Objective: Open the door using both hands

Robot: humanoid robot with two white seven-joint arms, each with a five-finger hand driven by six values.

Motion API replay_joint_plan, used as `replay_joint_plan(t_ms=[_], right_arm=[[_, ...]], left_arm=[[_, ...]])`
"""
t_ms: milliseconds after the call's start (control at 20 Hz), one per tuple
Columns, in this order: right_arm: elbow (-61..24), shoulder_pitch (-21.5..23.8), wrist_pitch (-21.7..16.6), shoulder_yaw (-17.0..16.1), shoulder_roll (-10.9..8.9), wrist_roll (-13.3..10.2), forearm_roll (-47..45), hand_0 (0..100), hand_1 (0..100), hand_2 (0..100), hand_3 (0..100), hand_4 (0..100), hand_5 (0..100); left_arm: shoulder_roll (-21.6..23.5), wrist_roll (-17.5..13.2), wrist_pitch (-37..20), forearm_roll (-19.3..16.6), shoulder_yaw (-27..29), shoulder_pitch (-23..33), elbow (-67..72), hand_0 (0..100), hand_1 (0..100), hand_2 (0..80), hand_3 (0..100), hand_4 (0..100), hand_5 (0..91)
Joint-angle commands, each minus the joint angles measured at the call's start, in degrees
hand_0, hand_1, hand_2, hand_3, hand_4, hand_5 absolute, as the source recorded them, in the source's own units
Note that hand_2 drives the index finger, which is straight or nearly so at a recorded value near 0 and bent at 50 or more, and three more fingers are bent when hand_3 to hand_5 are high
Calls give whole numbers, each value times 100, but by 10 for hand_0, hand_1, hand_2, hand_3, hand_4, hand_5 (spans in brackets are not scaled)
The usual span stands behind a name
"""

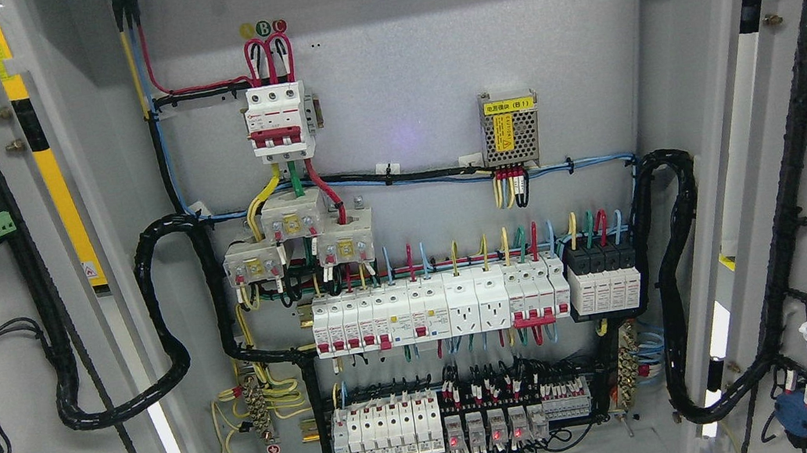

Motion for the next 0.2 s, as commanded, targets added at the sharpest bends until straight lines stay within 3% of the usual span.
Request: replay_joint_plan(t_ms=[0, 150], right_arm=[[268, -278, 7, 286, -126, -24, 577, 233, 25, 0, 0, 0, 0], [277, -278, 286, 287, -144, -33, 640, 233, 25, 0, 0, 0, 0]], left_arm=[[-19, 1, -45, -50, -367, -1, 211, 0, 0, 0, 0, 0, 0], [-28, 1, -36, -50, -367, -1, 211, 0, 0, 0, 0, 0, 0]])
